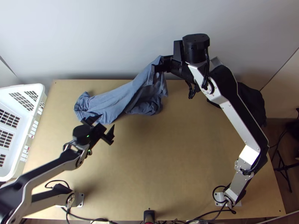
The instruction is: Fold the t-shirt
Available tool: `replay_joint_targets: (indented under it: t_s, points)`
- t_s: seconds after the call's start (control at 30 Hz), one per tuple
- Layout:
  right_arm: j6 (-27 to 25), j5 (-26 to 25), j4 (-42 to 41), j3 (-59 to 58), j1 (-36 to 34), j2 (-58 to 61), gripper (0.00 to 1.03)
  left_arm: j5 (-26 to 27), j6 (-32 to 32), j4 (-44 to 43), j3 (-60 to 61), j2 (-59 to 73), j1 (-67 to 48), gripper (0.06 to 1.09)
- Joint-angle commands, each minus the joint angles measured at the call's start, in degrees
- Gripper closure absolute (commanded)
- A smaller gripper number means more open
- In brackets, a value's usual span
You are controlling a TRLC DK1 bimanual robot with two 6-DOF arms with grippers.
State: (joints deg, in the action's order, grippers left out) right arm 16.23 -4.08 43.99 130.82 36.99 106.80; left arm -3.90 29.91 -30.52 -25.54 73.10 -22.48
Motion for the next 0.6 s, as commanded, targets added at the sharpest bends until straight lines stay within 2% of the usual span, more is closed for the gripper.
replay_joint_targets:
  t_s: [0.0,0.07,0.2,0.37,0.47,0.57]
  points:
    - [0.1,-0.1,0.5,0.0,-0.2,-0.8,1.00,-0.2,2.5,-7.1,-4.5,15.2,-0.5,0.11]
    - [0.1,-0.1,0.6,0.1,-0.1,-1.1,1.00,-0.4,2.4,-7.4,-6.5,18.5,-0.5,0.11]
    - [0.1,-0.1,0.7,0.2,-0.3,-1.6,1.00,-5.0,2.3,-8.5,-11.6,26.3,-0.6,0.11]
    - [0.4,-0.1,1.2,0.2,-0.6,-2.2,1.00,-8.3,3.3,-8.4,-15.7,29.5,-0.5,0.12]
    - [0.5,-0.1,1.2,0.4,-0.7,-2.5,1.00,-8.5,4.9,-8.5,-16.6,30.7,1.1,0.20]
    - [0.5,-0.1,1.4,0.3,-1.4,-2.6,1.00,-8.6,7.6,-8.5,-16.9,30.3,4.1,0.34]
